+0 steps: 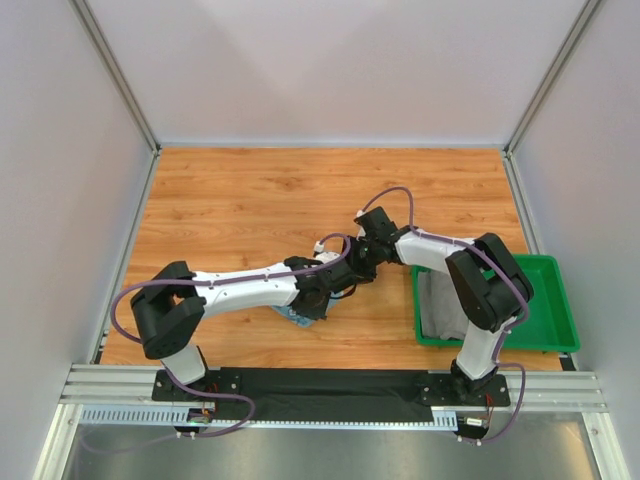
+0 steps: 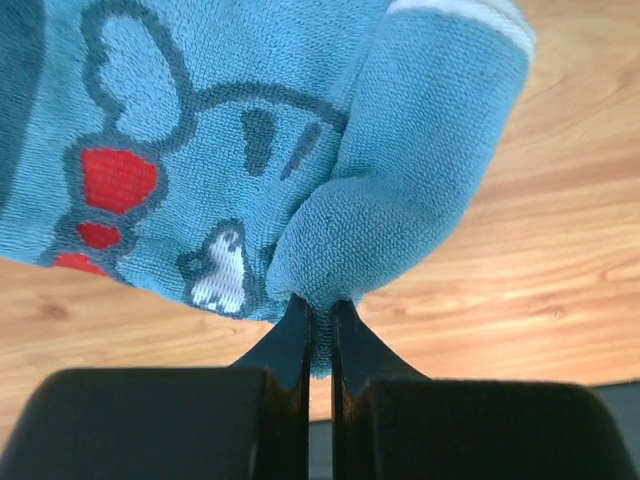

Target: Roll the towels

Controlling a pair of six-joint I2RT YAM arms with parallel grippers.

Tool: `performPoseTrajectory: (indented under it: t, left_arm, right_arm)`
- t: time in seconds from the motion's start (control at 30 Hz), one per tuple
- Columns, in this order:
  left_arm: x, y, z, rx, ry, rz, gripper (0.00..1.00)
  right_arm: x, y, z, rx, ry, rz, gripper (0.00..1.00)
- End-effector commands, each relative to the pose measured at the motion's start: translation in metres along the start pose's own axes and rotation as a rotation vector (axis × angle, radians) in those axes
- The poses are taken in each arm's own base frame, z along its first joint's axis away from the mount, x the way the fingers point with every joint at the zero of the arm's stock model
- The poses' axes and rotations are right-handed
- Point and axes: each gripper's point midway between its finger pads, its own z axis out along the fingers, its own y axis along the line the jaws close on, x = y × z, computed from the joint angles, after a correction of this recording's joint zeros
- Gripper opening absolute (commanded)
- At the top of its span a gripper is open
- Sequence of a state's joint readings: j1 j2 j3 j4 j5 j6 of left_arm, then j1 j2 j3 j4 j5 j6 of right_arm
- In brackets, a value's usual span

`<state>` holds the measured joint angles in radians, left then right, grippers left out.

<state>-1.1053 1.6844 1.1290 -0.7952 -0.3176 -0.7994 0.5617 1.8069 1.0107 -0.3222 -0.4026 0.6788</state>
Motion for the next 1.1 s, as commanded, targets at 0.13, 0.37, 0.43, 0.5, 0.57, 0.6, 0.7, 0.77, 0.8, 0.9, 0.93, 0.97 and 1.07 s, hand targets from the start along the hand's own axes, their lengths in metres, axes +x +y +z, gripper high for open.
performPoseTrajectory:
  t: [0.13,0.37,0.43,0.5,0.57,0.6,0.7,0.77,0.8,0.9,0.93,0.97,1.07]
  left_arm:
    - [0.015,-0.009,-0.021,0.296,0.146,-0.219,0.0]
    - [0.008,-0.007,-0.024,0.491,0.225,-0.426,0.0]
    - [0.019,-0.008,-0.022,0.554,0.277,-0.475,0.0]
    - [0.013,-0.008,-0.021,0.62,0.287,-0.549,0.0]
    - [0.015,-0.003,-0.012,0.65,0.302,-0.626,0.0]
    - [0.018,-0.003,-0.013,0.672,0.32,-0.647,0.0]
    - [0.026,0.004,-0.005,0.693,0.349,-0.754,0.0]
    - [0.033,0.01,0.001,0.7,0.353,-0.811,0.0]
    - [0.033,0.011,0.001,0.71,0.36,-0.846,0.0]
    - [0.039,0.019,0.007,0.703,0.362,-0.898,0.0]
    - [0.043,0.021,0.008,0.693,0.37,-0.911,0.0]
    - [0.043,0.023,0.008,0.691,0.367,-0.914,0.0]
    - [0.045,0.025,0.009,0.68,0.371,-0.921,0.0]
  right_arm:
    - [-0.019,-0.047,-0.01,0.125,-0.042,0.03,0.47]
    - [-0.019,-0.054,-0.026,0.111,-0.061,0.03,0.48]
    - [-0.016,-0.047,-0.03,0.072,-0.071,0.017,0.48]
    - [-0.009,-0.034,-0.033,-0.027,-0.069,-0.006,0.48]
    - [-0.007,-0.01,-0.037,-0.167,-0.076,-0.033,0.49]
    - [0.004,-0.012,-0.036,-0.199,-0.056,-0.031,0.5]
    - [0.015,0.008,-0.042,-0.352,-0.047,-0.064,0.5]
    - [0.018,0.021,-0.046,-0.431,-0.061,-0.108,0.51]
    - [0.024,0.025,-0.046,-0.449,-0.052,-0.111,0.51]
    - [0.039,0.036,-0.043,-0.522,-0.037,-0.139,0.51]
    - [0.041,0.041,-0.044,-0.56,-0.058,-0.165,0.51]
    - [0.046,0.044,-0.042,-0.578,-0.049,-0.171,0.52]
    - [0.049,0.052,-0.037,-0.624,-0.057,-0.178,0.52]
